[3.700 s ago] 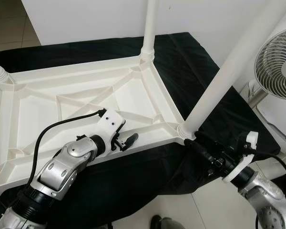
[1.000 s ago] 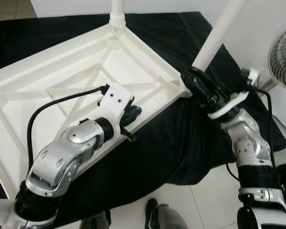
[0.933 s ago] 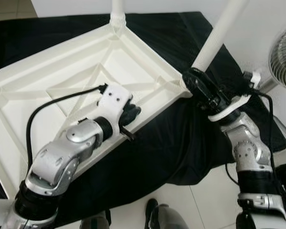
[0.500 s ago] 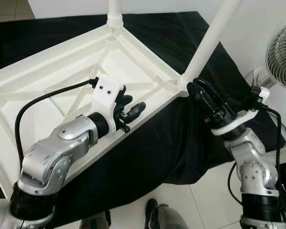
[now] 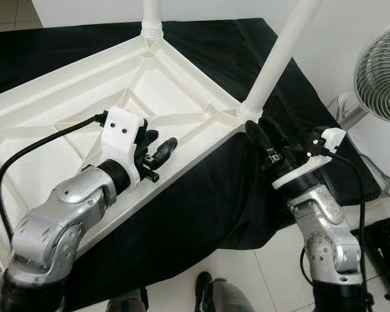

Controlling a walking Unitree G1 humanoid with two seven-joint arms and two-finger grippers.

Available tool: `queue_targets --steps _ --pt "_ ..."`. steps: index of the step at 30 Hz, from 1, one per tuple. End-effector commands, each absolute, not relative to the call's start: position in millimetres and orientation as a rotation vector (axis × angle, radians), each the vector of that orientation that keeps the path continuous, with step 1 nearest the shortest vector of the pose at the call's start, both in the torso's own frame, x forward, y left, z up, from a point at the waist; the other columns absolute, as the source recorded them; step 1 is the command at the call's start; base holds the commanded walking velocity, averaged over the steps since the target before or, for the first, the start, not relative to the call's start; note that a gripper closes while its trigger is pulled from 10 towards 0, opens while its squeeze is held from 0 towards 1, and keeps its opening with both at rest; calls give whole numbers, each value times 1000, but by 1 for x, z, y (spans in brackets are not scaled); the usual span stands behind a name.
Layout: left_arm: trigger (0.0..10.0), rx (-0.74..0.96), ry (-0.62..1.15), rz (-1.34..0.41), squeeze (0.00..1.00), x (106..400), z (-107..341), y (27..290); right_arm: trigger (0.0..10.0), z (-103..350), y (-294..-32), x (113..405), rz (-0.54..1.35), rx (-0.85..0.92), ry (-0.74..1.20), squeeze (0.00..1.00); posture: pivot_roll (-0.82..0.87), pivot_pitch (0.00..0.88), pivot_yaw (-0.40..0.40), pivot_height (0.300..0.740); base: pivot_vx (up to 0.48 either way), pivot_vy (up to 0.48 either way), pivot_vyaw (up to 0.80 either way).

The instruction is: Building children table

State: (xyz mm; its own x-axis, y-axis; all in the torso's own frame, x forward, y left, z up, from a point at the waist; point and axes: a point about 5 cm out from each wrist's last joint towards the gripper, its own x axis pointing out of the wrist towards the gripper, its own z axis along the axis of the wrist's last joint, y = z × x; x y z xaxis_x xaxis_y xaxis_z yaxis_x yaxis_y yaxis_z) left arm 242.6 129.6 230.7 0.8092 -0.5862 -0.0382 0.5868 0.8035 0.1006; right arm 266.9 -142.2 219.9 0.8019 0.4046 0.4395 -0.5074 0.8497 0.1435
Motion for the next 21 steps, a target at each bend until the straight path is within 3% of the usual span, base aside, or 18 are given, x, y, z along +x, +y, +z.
queue_targets --steps 1,7,17,21 --pt "10000 118 9 -753 0 229 228 124 10000 218 -141 265 484 259 -401 0 142 212 -104 740 0 0 0" --pt "10000 114 15 -832 0 214 219 127 10000 212 -136 258 483 219 -386 0 145 219 -107 740 0 0 0" --pt "10000 221 110 -773 0 218 201 137 10000 204 -136 250 491 171 -351 0 125 216 -105 740 0 0 0" --pt "10000 249 171 -826 0 208 189 136 10000 203 -139 250 485 169 -346 0 127 216 -108 740 0 0 0"
